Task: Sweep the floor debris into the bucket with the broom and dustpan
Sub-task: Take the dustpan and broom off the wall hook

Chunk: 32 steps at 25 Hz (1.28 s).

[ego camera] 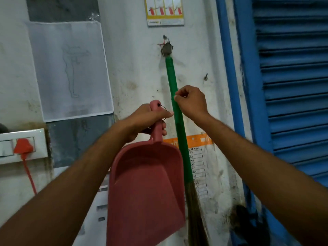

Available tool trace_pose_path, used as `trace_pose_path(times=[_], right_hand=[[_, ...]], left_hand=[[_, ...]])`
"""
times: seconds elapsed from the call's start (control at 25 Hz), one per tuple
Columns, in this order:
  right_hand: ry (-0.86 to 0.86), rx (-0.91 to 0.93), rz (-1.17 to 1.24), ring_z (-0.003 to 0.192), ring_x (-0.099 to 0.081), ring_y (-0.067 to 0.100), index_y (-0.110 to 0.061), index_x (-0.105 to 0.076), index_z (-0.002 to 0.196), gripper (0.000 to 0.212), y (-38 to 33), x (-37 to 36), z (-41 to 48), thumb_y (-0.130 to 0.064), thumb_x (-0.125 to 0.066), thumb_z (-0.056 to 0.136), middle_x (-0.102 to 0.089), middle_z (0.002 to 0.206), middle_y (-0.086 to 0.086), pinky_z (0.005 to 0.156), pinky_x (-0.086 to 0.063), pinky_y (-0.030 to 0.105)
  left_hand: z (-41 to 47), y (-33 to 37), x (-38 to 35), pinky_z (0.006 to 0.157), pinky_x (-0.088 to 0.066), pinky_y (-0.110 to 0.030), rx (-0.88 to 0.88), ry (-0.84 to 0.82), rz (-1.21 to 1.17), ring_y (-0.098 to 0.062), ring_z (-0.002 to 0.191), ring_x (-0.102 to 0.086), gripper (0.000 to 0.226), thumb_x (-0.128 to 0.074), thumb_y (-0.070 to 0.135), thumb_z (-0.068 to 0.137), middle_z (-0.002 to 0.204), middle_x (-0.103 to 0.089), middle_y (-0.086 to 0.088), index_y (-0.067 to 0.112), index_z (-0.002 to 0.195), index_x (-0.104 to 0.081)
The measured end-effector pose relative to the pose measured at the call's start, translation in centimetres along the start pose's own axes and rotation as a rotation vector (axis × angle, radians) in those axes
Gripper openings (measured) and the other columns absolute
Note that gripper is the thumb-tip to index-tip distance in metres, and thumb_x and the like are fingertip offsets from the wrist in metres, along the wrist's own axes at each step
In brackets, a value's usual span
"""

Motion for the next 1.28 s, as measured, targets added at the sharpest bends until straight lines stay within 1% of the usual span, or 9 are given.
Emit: trace_pose_path(times=[0.2,0.32,0.48,0.56,0.72,0.84,0.92,1.12,1.28], right_hand=[[0.063,-0.048,0.048,0.088,-0.064,0.015,-0.020,-0.062,0.101,0.026,-2.3,-1.1,6.6,-0.043,-0.050,0.102,-0.066,0.094,-0.006,0.082,-0.056,0.039],[0.035,-0.100,0.136,0.091,-0.063,0.020,-0.014,-0.064,0.102,0.035,-3.4,-1.5,10.7,-0.042,-0.044,0.104,-0.066,0.097,0.000,0.077,-0.051,0.035],[-0.048,-0.251,0.419,0.095,-0.068,0.027,-0.013,-0.066,0.094,0.024,-3.6,-2.9,13.9,-0.033,-0.055,0.100,-0.071,0.103,0.012,0.090,-0.057,0.043],[-0.100,-0.309,0.494,0.085,-0.069,0.027,-0.011,-0.067,0.093,0.018,-3.6,-3.4,14.4,-0.027,-0.060,0.097,-0.073,0.099,0.015,0.080,-0.055,0.037],[-0.115,-0.318,0.598,0.050,-0.062,0.018,-0.006,-0.067,0.086,0.015,-3.0,-3.3,14.8,-0.016,-0.063,0.096,-0.067,0.068,0.011,0.055,-0.053,0.025],[-0.040,-0.200,0.469,0.069,-0.074,0.029,-0.011,-0.072,0.080,0.019,-2.0,-2.6,16.2,-0.025,-0.066,0.091,-0.074,0.076,0.013,0.071,-0.063,0.043],[-0.010,-0.148,0.366,0.079,-0.074,0.031,-0.018,-0.072,0.072,0.019,-0.7,-2.8,18.0,-0.029,-0.064,0.086,-0.076,0.080,0.009,0.076,-0.062,0.052],[0.078,-0.018,0.133,0.088,-0.071,0.022,-0.012,-0.071,0.078,0.025,-3.7,-0.4,16.5,-0.017,-0.055,0.096,-0.077,0.097,0.005,0.080,-0.060,0.043],[0.097,0.020,0.132,0.088,-0.070,0.020,-0.017,-0.062,0.074,0.027,-5.1,0.3,17.1,-0.017,-0.053,0.100,-0.074,0.102,0.004,0.082,-0.060,0.043]], left_hand=[[5.2,4.9,2.0,0.068,-0.060,-0.033,-0.064,-0.037,-0.072,-0.023,0.070,-0.073,0.042,-0.078,0.047,0.087,0.072,-0.071,-0.006,0.009,0.100,-0.063],[9.1,6.8,3.6,0.067,-0.059,-0.032,-0.073,-0.004,-0.242,-0.019,0.066,-0.071,0.032,-0.080,0.033,0.088,0.071,-0.069,-0.003,0.011,0.101,-0.061],[13.6,9.3,5.3,0.059,-0.058,-0.029,-0.114,0.115,-0.333,-0.015,0.059,-0.069,0.029,-0.077,0.019,0.089,0.069,-0.070,-0.003,0.007,0.111,-0.063],[15.3,9.8,5.2,0.056,-0.057,-0.027,-0.102,0.132,-0.336,-0.013,0.057,-0.068,0.025,-0.075,0.019,0.092,0.071,-0.070,-0.003,0.006,0.110,-0.064],[17.5,9.8,4.4,0.051,-0.056,-0.024,-0.052,0.126,-0.325,-0.011,0.053,-0.068,0.009,-0.067,0.016,0.097,0.075,-0.069,-0.003,0.009,0.102,-0.065],[18.3,10.1,3.8,0.050,-0.057,-0.024,-0.061,0.144,-0.324,-0.011,0.051,-0.068,0.005,-0.067,0.011,0.096,0.071,-0.071,-0.004,0.006,0.094,-0.066],[18.6,10.6,3.4,0.050,-0.057,-0.023,-0.078,0.152,-0.341,-0.010,0.048,-0.065,0.009,-0.064,0.007,0.097,0.062,-0.069,-0.003,0.006,0.089,-0.065],[19.4,11.6,3.2,0.050,-0.054,-0.022,-0.086,0.187,-0.416,-0.012,0.046,-0.059,0.010,-0.061,0.000,0.094,0.061,-0.062,-0.006,0.003,0.085,-0.062],[19.3,13.0,3.9,0.052,-0.054,-0.021,-0.105,0.183,-0.425,-0.011,0.049,-0.061,0.004,-0.064,0.002,0.094,0.061,-0.064,-0.004,0.005,0.091,-0.063]])
Point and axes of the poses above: each hand's wrist, its own z-axis towards the middle knuckle, its own x-axis out of the back of the hand, y = z × x, the point moved 6 cm from there along z, towards the middle knuckle
